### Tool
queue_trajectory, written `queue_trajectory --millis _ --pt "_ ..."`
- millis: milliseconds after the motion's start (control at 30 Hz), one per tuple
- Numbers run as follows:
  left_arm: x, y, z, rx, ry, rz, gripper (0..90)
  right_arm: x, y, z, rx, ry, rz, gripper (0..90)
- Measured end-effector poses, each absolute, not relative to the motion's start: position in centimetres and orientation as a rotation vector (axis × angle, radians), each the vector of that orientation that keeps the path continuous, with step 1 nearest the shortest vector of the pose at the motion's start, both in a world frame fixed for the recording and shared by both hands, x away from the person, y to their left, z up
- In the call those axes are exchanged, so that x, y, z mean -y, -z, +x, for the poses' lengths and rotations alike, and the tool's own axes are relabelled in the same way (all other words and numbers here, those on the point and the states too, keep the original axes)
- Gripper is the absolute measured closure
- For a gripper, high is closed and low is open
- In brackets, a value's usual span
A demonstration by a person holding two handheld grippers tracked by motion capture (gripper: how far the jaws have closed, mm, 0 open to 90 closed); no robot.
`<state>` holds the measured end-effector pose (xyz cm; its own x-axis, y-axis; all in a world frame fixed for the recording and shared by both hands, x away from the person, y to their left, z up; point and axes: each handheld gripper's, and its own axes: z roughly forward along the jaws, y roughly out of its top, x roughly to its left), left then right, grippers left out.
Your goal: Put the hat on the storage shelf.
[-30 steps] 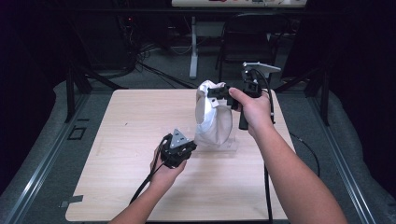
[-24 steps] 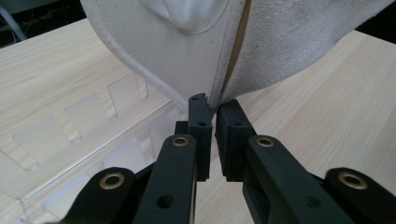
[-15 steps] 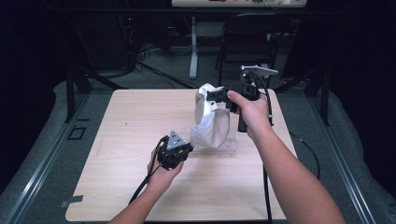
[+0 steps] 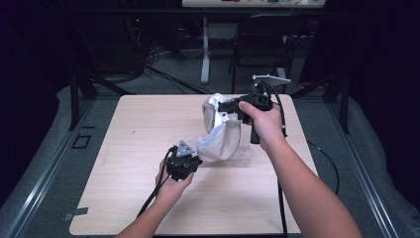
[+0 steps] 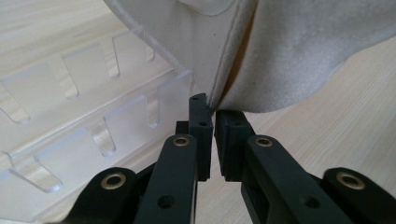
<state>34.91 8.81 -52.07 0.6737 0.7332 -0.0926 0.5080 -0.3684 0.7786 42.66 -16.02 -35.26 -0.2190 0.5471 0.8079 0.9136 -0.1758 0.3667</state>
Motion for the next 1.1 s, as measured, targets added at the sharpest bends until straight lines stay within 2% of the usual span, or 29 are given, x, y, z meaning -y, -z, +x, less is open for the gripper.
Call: queue_trajectory --millis 433,467,500,633,833,933,1100 --pt "-8.6 53.1 35.2 -0.996 -0.323 2.06 83.9 16.1 36.5 43.1 1.742 1.327 -1.698 81.9" --pt "-8.6 53.1 35.2 -0.99 -0.323 2.052 81.2 16.1 36.5 43.1 1.74 1.327 -1.7 81.9" --pt "-8.6 53.1 35.1 -0.979 -0.319 2.048 73.1 16.2 36.6 43.1 1.741 1.328 -1.699 82.0" --pt "-8.7 53.1 34.5 -0.937 -0.346 2.03 59.4 16.4 36.6 43.2 1.737 1.334 -1.711 82.0" --pt "-9.0 52.7 33.6 -0.895 -0.37 1.993 52.1 16.9 36.6 43.3 1.736 1.337 -1.731 81.9" --pt "-10.2 52.3 32.7 -0.886 -0.353 1.978 48.2 16.9 36.7 43.2 1.732 1.341 -1.73 81.9" --pt "-12.7 52.1 31.6 -0.92 -0.324 1.969 46.9 17.0 36.7 43.2 1.739 1.335 -1.723 81.7"
